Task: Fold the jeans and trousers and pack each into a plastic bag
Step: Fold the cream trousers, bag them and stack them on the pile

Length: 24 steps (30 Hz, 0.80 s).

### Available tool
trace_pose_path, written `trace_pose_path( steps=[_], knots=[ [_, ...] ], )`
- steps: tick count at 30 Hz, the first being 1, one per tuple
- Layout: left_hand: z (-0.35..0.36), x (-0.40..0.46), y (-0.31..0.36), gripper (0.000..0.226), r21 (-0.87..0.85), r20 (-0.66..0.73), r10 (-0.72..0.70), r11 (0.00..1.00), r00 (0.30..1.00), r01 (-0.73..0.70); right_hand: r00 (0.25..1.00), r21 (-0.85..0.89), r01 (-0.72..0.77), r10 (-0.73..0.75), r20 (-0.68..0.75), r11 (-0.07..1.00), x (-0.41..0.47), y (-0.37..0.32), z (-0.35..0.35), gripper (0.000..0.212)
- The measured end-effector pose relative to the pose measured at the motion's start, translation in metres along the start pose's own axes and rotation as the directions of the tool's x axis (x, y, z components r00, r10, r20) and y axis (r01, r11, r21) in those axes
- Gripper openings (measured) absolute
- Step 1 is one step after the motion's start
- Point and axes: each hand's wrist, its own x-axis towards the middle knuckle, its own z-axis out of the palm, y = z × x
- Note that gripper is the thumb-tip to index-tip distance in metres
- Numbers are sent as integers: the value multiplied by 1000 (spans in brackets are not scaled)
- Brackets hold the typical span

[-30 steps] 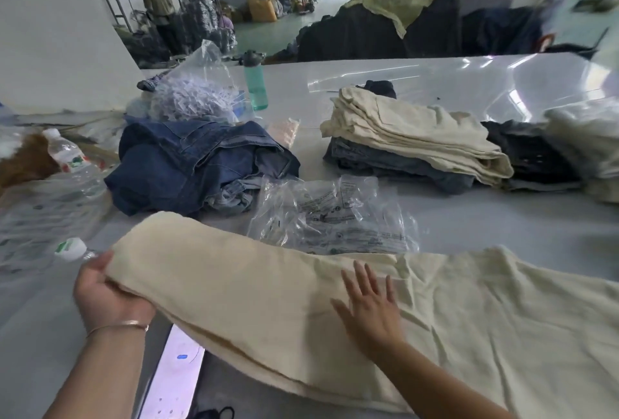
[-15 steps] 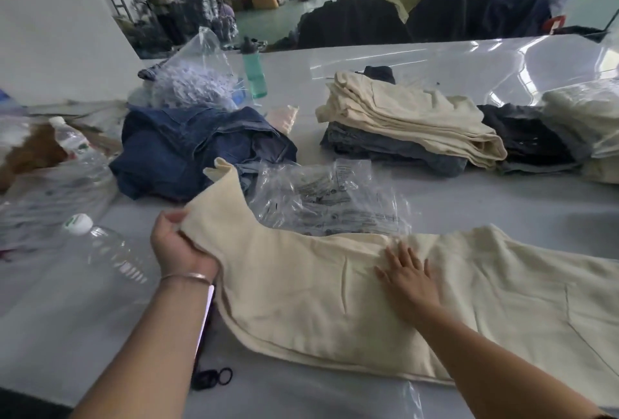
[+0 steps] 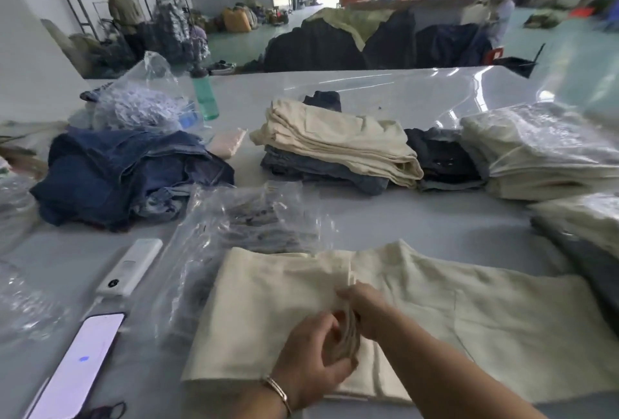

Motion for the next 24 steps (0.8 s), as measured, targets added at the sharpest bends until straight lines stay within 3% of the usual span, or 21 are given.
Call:
trace_pose_path(
  steps=[2,4,6,8,10,12,14,17,20,24],
  knots=[
    [7,-7,-5,49,-2,-77,1,1000,997,-1,991,-38,107,-104,88,994,0,1,-19,32],
    [0,-6,-12,40,-90,-268,-38,996,963,14,954,-16,240,-233,188,971,-4,-17,-27,42],
    [-13,-3,-22,39,-63,-396,-137,991,908,122,929,21,303,-300,219,953,-3,-31,-41,43],
    [-24,-2,-36,43,124,-456,-230,940,860,317,951,-10,280,-276,139,960,-3,-33,-63,33],
    [-29,-1,-44,41,278,-440,-387,800,810,532,968,-286,237,-250,-9,928,0,-24,-86,19],
    [-28,-2,-53,44,364,-464,-451,688,762,628,965,-554,146,-241,-101,819,4,-12,-100,12],
    [-32,-2,-60,57,349,-553,-469,620,689,702,957,-619,115,-253,-140,777,10,-6,-101,14],
    [-48,0,-66,77,110,-571,-601,619,559,778,904,-653,154,-372,-209,741,16,-4,-94,3],
    [-59,1,-75,83,76,-489,-650,633,582,771,841,-699,206,-489,-231,685,15,8,-95,5],
    [-55,-2,-82,60,203,-446,-637,612,628,764,860,-883,45,-467,-204,467,14,25,-106,16]
  ],
)
